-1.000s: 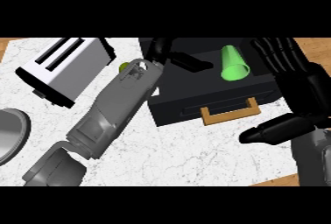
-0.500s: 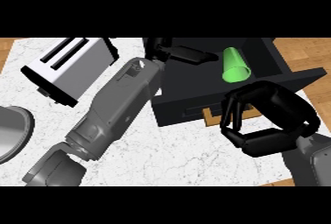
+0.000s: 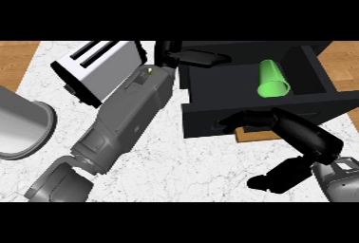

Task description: Pick up the cup, place it into the drawer and close the drawer

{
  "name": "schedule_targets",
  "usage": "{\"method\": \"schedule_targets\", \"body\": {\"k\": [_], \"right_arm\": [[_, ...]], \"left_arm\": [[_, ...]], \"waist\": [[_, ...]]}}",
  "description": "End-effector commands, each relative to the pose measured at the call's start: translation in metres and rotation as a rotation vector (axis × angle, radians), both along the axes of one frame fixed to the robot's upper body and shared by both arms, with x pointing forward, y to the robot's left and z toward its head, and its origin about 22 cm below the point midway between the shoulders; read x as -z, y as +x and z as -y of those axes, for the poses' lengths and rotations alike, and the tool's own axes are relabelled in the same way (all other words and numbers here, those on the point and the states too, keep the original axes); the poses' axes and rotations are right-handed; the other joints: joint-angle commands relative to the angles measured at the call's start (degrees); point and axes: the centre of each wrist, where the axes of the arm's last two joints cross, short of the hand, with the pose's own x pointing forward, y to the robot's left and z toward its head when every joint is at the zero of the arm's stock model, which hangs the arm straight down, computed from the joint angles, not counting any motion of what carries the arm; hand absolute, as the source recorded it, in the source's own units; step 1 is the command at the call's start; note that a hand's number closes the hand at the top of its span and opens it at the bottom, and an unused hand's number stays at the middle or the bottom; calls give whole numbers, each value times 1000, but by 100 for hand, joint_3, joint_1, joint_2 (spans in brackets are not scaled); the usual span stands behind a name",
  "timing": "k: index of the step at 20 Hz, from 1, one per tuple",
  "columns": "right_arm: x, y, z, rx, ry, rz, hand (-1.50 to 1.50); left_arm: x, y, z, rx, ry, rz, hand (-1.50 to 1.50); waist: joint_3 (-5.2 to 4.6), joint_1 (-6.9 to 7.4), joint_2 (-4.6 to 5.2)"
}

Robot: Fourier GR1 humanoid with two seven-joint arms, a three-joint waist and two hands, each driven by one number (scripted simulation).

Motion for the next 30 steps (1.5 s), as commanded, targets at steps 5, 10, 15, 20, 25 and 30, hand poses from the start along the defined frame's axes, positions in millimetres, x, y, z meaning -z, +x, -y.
{"method": "schedule_targets", "body": {"k": [5,10,15,20,25,30], "right_arm": [[78,20,-16,115,-240,-9,-150],[124,52,-17,92,-348,-46,-150],[151,77,0,180,-350,-73,150],[126,114,28,255,-213,18,150],[94,142,36,372,-142,91,150],[56,158,64,483,-109,122,150]], "left_arm": [[27,-7,-13,12,-92,-4,-150],[11,-3,-19,22,-110,18,-150],[51,-16,-52,25,-124,-1,-150],[36,-10,-75,15,-134,9,-150],[49,-17,-93,52,-141,3,-150],[55,-23,-93,92,-134,-5,-150]], "waist": [[2,482,-33],[7,719,-28],[12,974,-48],[22,1097,9],[27,1318,61],[29,1467,124]]}}
